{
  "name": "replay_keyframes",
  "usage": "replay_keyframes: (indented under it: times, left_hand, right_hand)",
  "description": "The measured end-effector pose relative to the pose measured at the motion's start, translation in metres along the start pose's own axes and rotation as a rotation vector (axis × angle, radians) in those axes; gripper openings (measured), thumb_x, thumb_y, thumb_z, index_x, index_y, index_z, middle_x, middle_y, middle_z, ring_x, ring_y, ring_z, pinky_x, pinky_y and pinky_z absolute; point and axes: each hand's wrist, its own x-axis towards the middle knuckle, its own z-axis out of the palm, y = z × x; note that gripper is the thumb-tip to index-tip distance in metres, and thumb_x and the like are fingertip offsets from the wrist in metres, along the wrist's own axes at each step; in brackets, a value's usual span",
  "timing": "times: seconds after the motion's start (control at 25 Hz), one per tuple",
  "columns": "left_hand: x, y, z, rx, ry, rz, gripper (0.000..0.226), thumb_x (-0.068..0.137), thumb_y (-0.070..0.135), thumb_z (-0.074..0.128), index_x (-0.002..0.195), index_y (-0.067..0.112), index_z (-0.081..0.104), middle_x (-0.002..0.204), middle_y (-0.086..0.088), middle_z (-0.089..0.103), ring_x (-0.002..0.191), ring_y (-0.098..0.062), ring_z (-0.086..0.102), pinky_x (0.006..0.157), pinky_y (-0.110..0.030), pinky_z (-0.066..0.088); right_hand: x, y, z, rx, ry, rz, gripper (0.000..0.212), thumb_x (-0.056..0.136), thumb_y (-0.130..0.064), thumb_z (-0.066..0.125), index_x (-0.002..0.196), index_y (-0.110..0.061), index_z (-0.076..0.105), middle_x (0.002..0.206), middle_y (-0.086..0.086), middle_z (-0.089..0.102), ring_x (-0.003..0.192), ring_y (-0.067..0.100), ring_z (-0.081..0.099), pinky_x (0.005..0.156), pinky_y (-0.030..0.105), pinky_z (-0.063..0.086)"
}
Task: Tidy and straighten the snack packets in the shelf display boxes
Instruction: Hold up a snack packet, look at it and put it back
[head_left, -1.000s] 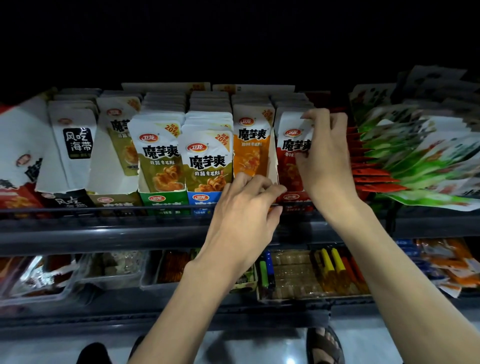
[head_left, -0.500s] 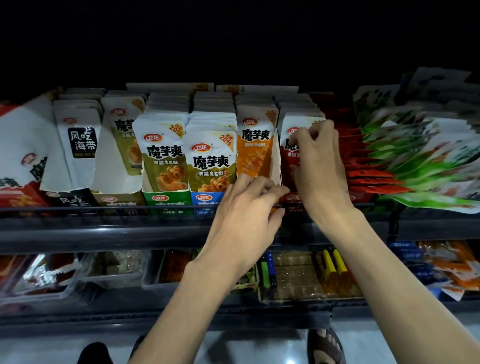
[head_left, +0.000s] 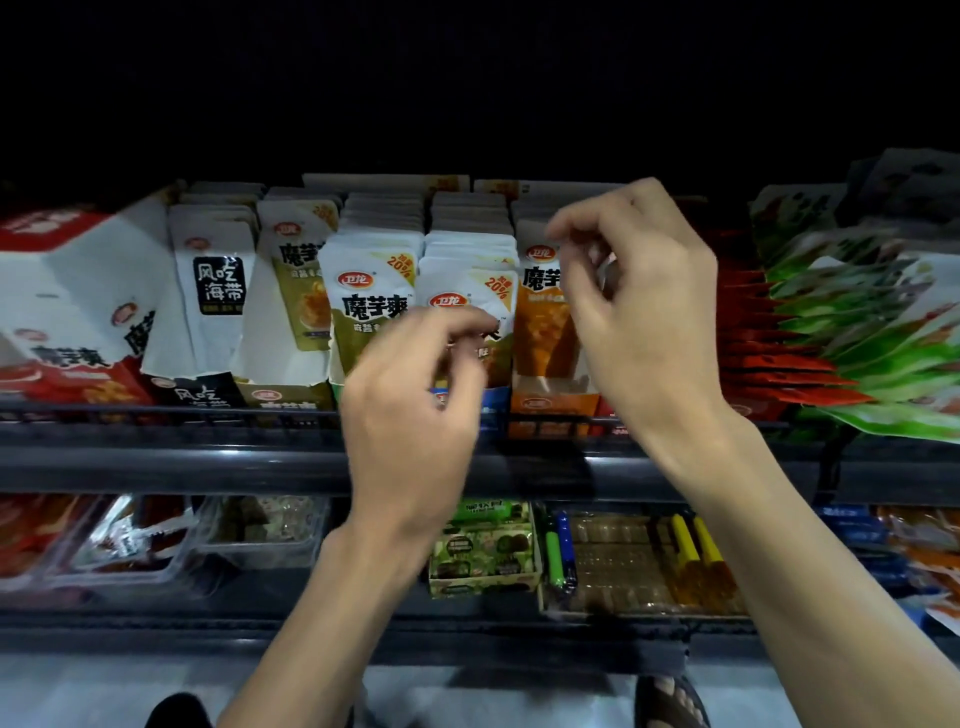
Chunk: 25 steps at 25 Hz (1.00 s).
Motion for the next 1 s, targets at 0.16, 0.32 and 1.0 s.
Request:
replay_keyframes:
  times: [0.16,0.32,1.0]
  left_hand:
    - [0.013,-0.024,-0.033,-0.032,0.175,-0.325,0.016,0.091,0.010,0.057,0.101,0.022,0.062,0.090,0.006,0.062,0.072,-0.007,0.054,0.062,-0.025,0.046]
    - [0.013,-0.049,-0.050,0.300,-0.100,-0.411,0.008,0.088,0.024,0.059,0.093,0.028,0.064,0.095,0.003,0.066,0.083,-0.021,0.061,0.072,-0.039,0.052]
    - [0.015,-0.043,-0.055,0.382,-0.096,-0.418,0.010,0.089,0.027,0.060,0.098,0.026,0.057,0.089,0.008,0.065,0.083,-0.021,0.061,0.067,-0.035,0.047]
  right_hand:
    - [0.001,-0.032,0.022,-0.013,-0.097,-0.104,0.028,0.097,-0.014,0.057,0.123,-0.008,0.066,0.114,0.004,0.059,0.105,0.012,0.055,0.086,0.018,0.045]
    - [0.001,-0.050,0.057,-0.139,-0.265,-0.190,0.040,0.097,-0.019,0.057,0.135,-0.006,0.056,0.130,0.011,0.051,0.116,0.025,0.054,0.089,0.042,0.053]
    - [-0.017,-0.053,0.076,-0.133,-0.246,-0.129,0.038,0.087,-0.006,0.068,0.124,-0.012,0.062,0.118,0.007,0.057,0.110,0.024,0.053,0.084,0.033,0.047]
